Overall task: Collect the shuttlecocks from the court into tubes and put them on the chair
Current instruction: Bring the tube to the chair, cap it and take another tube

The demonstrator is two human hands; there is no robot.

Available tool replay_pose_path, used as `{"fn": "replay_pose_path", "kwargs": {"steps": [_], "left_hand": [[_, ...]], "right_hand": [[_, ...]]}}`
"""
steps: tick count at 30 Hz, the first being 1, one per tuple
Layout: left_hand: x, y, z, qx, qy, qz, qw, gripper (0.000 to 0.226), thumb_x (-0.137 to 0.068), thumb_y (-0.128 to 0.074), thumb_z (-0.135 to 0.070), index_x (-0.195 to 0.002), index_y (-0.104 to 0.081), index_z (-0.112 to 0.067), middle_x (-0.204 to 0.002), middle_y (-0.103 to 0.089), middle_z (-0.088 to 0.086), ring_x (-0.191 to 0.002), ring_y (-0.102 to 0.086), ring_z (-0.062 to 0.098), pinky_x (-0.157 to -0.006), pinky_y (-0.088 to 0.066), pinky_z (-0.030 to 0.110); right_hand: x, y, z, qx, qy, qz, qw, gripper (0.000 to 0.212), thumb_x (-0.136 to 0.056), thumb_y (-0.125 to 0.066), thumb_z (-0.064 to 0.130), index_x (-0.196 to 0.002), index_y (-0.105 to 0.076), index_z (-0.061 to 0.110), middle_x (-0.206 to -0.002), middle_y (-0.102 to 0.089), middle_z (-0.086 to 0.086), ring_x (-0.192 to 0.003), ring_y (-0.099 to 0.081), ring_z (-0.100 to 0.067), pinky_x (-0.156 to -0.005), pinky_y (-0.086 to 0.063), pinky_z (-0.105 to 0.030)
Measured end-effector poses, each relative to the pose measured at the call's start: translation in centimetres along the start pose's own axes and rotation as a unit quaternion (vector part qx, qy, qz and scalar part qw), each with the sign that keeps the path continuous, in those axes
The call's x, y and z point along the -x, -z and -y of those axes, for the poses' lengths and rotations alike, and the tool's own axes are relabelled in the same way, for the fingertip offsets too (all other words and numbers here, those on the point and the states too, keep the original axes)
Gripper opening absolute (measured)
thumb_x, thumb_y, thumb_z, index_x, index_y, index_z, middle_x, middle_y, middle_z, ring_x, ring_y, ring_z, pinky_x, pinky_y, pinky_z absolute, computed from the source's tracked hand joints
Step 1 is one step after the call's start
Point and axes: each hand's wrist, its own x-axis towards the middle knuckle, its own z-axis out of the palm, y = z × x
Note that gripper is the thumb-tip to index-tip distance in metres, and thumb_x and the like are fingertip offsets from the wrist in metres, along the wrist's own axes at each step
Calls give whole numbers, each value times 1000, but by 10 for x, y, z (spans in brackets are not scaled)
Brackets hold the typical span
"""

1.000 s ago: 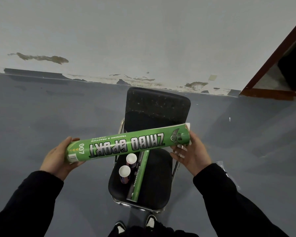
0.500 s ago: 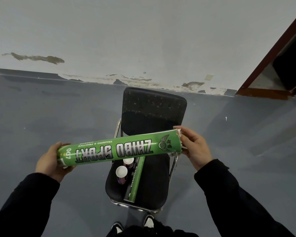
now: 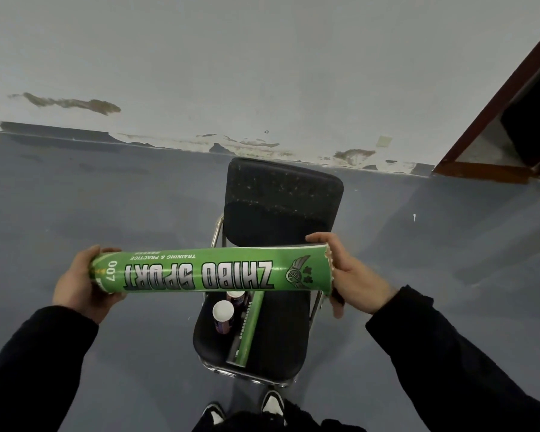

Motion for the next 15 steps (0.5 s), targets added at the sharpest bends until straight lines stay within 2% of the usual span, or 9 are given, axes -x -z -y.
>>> {"fn": "replay_pose_path", "kwargs": {"steps": [2, 4, 6, 7, 9, 11, 13, 15], "left_hand": [[0, 3, 1, 0, -4, -14, 1000, 34, -97, -46, -48, -87, -68, -23, -78, -68, -2, -69, -60, 19, -67, -39, 31], [1, 2, 3, 1, -4, -27, 1000, 34, -95, -47, -49, -86, -68, -23, -74, -68, -4, -66, -61, 18, -62, -44, 29], [1, 4, 9, 0, -7, -43, 999, 33, -94, -48, -48, -84, -68, -24, -69, -68, -6, -58, -63, 14, -50, -49, 26], [0, 7, 12, 3, -12, -51, 999, 34, -93, -49, -48, -82, -68, -23, -68, -68, -7, -56, -63, 13, -47, -49, 25], [1, 9, 13, 12, -20, -60, 998, 33, -87, -53, -49, -78, -71, -23, -71, -69, -6, -62, -63, 16, -54, -51, 28], [0, 11, 13, 15, -18, -63, 998, 31, -84, -55, -48, -77, -73, -23, -72, -69, -5, -65, -63, 17, -60, -49, 30], [1, 15, 17, 15, -9, -50, 999, 30, -89, -53, -46, -80, -69, -23, -67, -68, -6, -54, -63, 14, -50, -50, 28], [2, 17, 22, 25, -1, -33, 999, 28, -95, -49, -43, -83, -65, -22, -63, -67, -6, -48, -62, 13, -44, -50, 26]], "right_hand": [[4, -2, 8, 42, -4, 12, 999, 26, -110, -27, 21, -132, -33, 35, -112, -60, -4, -51, -56, 5, -45, -43, -18], [6, -6, 15, 6, -2, 24, 1000, 28, -101, -29, 29, -127, -38, 40, -113, -58, 1, -72, -61, 7, -55, -45, -15], [5, -9, 14, -33, 7, 20, 999, 28, -100, -32, 29, -123, -42, 42, -123, -59, 0, -101, -66, -14, -74, -60, -32], [5, -10, 13, -50, 3, 26, 998, 28, -105, -32, 24, -124, -42, 42, -127, -58, -3, -105, -67, -24, -83, -61, -43], [7, -11, 12, -78, -15, 60, 995, 32, -109, -32, 18, -127, -40, 43, -130, -59, -10, -97, -70, -33, -85, -61, -54], [10, -10, 13, -128, -38, 101, 986, 39, -105, -39, 17, -129, -41, 47, -133, -58, -14, -84, -69, -33, -80, -60, -59], [11, -7, 18, -200, -53, 127, 970, 55, -88, -45, 13, -130, -48, 48, -138, -53, -15, -79, -65, -31, -73, -61, -56], [13, -6, 23, -251, -39, 144, 956, 63, -79, -49, 11, -132, -54, 46, -138, -54, -15, -75, -62, -29, -65, -58, -45]]}}
